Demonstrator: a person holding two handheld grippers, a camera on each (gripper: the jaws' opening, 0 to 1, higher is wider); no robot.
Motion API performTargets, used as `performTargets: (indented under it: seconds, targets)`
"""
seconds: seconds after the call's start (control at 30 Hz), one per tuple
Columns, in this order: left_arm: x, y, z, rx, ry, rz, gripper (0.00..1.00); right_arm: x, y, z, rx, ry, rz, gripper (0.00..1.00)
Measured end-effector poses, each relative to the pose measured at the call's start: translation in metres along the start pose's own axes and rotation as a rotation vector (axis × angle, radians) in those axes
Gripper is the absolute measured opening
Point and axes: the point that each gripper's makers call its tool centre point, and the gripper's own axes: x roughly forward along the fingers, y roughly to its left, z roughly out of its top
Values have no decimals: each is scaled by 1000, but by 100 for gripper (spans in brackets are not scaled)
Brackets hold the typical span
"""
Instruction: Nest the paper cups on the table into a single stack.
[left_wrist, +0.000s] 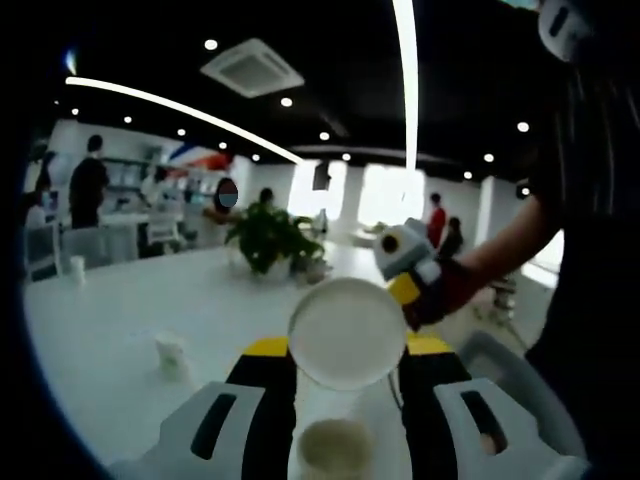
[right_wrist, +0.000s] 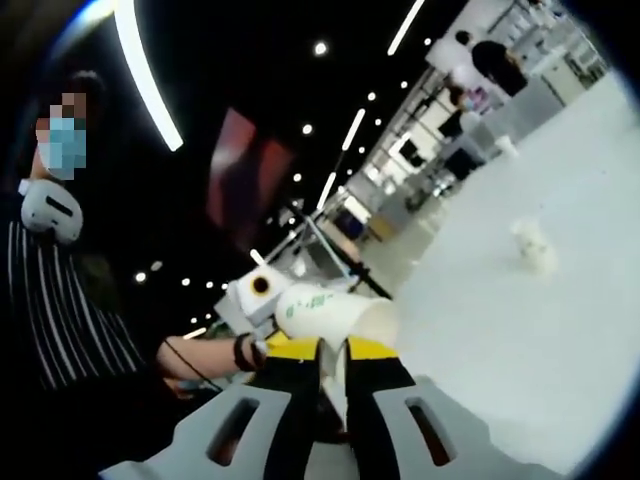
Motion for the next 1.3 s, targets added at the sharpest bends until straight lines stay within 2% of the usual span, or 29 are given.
performTargets:
  seconds: [0.37, 0.6, 0.9, 1.03, 1.13, 1.23, 1.3]
  targets:
    - [-4, -3, -6, -5, 11, 2, 38, 6, 16, 5, 65, 37, 66, 0]
    - [-6, -4, -17, -19, 18, 12, 38, 11, 26, 2, 16, 90, 54, 0]
    - [-9, -2, -24, -23, 16, 35, 40, 20, 35, -3, -112, 182, 12, 0]
    - [-10, -1, -25, -36, 18, 43, 42, 25, 37, -7, -176, 247, -13, 0]
    - [-11, -1, -23, -57, -2, 40, 47, 28, 38, -8, -226, 292, -32, 0]
    - [-10, -3, -21, -61, -6, 31, 52, 28, 32, -16, -323, 414, -79, 0]
    - [-9, -4, -21, -48, -4, 24, 52, 30, 32, -24, -386, 487, -81, 0]
